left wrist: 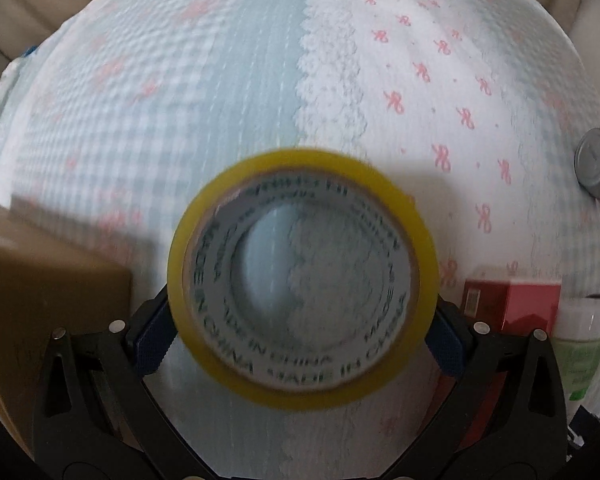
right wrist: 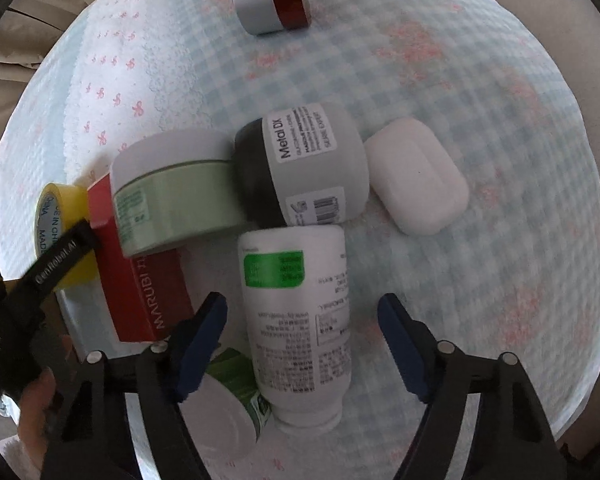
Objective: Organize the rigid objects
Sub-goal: 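Grasp the yellow tape roll with the left tool while the right tool grasps the white pill bottle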
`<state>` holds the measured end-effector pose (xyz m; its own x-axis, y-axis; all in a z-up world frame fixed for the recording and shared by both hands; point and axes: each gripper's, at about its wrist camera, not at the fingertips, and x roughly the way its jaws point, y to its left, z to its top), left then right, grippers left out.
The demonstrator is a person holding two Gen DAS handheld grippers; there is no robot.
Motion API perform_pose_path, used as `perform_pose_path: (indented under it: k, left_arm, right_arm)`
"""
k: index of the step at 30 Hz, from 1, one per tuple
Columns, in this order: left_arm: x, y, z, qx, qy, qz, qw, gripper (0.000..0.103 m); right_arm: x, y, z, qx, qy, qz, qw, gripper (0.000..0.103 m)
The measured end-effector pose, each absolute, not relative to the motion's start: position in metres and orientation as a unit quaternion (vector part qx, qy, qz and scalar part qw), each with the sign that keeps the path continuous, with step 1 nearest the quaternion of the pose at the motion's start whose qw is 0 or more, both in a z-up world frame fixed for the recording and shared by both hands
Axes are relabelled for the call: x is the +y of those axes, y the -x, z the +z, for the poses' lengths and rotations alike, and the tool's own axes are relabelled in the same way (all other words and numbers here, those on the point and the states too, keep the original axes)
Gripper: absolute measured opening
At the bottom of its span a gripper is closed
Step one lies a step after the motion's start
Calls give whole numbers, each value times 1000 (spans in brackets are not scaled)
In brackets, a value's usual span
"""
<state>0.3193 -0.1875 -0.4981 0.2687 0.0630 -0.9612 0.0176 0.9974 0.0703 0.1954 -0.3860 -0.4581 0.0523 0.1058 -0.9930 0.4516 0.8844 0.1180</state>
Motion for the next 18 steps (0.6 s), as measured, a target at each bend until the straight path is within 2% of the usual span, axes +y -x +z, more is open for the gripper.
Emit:
perform_pose_path:
  k: [2,4,6,12,18]
  left_arm:
    - [-188,-325,-497,600,-39,9,799,102]
    - [-188,-326,-496,598,-42,3,800,100]
    - [-186,-327,-495,597,-37,0,801,100]
    - [-189,-322,-488,598,-40,-1,801,100]
    - [-192,-310,-459,581,-45,-8,813,100]
  right_arm:
    - [-387,-198,-460,679,-204,-124,694,64]
    - [-388,-199,-462,680,-203,-125,693,52]
    - [-387,-202,-465,677,-208,-121,696,47]
    - [-377,-214,-465,674,-191,-125,703,47]
    - [-377,-206,-450,659,-199,-127,714,46]
